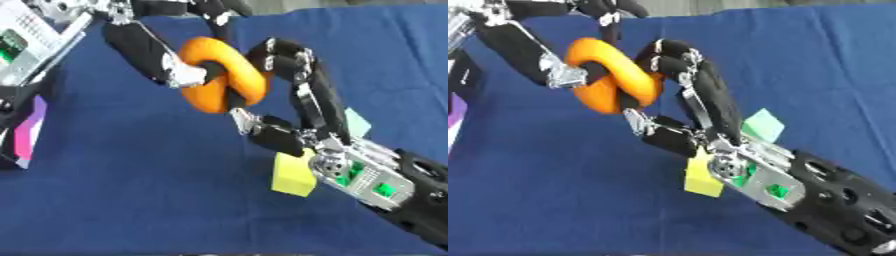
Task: Pick up the objects with one hand, pass them to the other hand, and then place them into the box on the other side of the table.
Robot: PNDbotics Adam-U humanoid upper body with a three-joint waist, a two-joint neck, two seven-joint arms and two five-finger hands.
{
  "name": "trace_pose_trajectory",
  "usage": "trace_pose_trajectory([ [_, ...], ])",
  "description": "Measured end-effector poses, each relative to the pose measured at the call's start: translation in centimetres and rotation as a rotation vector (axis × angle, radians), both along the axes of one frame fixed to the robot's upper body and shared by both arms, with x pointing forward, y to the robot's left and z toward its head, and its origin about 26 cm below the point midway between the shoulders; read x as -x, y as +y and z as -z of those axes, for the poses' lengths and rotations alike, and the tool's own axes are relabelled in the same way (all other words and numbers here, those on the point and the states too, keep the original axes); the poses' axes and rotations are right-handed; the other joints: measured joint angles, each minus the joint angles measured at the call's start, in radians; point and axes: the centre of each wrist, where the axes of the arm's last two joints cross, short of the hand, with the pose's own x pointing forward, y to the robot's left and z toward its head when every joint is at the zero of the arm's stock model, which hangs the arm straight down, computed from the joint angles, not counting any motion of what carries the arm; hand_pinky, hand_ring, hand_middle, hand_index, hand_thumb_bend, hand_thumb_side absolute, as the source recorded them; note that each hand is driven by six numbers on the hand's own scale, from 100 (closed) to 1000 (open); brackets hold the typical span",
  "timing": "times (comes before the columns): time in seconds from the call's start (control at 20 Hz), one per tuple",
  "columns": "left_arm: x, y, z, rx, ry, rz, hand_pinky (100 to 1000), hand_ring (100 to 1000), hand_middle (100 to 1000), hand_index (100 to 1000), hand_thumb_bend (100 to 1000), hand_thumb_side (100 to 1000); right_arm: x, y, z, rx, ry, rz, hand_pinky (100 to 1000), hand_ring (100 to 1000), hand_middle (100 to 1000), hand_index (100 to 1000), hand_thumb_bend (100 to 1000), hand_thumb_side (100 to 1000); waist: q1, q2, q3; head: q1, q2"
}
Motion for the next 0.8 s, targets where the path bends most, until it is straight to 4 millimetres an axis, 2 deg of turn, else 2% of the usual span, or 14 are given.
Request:
trace_pose_trajectory([
  [0.1, 0.0, 0.0, 0.01, 0.001, -0.001, -0.002, 766, 1000, 258, 406, 100, 213, 0.0, -0.01, 0.0, 0.006, -0.002, 0.004, 492, 484, 615, 648, 445, 100, 0.0, 0.0, 0.0, 0.0, 0.0],
  [0.15, 0.0, 0.0, 0.01, 0.003, -0.004, -0.002, 757, 1000, 237, 383, 100, 177, -0.01, -0.04, -0.01, 0.01, -0.003, 0.011, 521, 517, 655, 683, 489, 100, 0.0, 0.0, 0.0, 0.0, 0.0],
  [0.25, 0.0, 0.0, 0.01, 0.004, -0.017, -0.005, 749, 1000, 234, 376, 100, 144, -0.06, -0.19, -0.1, 0.021, -0.008, 0.038, 551, 559, 707, 731, 470, 135, 0.0, 0.0, -0.001, 0.0, 0.0],
  [0.35, 0.01, -0.01, 0.01, 0.001, -0.042, -0.006, 740, 1000, 230, 370, 100, 104, -0.02, -0.3, 0.06, 0.036, -0.001, 0.07, 574, 595, 747, 772, 441, 227, 0.001, 0.0, -0.001, 0.0, 0.001],
  [0.6, -0.05, 0.06, 0.08, -0.01, -0.115, -0.003, 716, 1000, 223, 349, 100, 100, 0.0, -0.59, 0.24, 0.074, 0.017, 0.14, 606, 651, 795, 842, 407, 447, 0.002, 0.0, -0.003, 0.0, 0.001],
  [0.8, -0.34, 0.29, 0.19, -0.002, -0.157, -0.014, 712, 1000, 220, 341, 100, 100, 0.0, -0.62, 0.27, 0.088, 0.02, 0.167, 612, 667, 810, 863, 410, 483, 0.002, 0.0, -0.004, 0.002, 0.001],
])
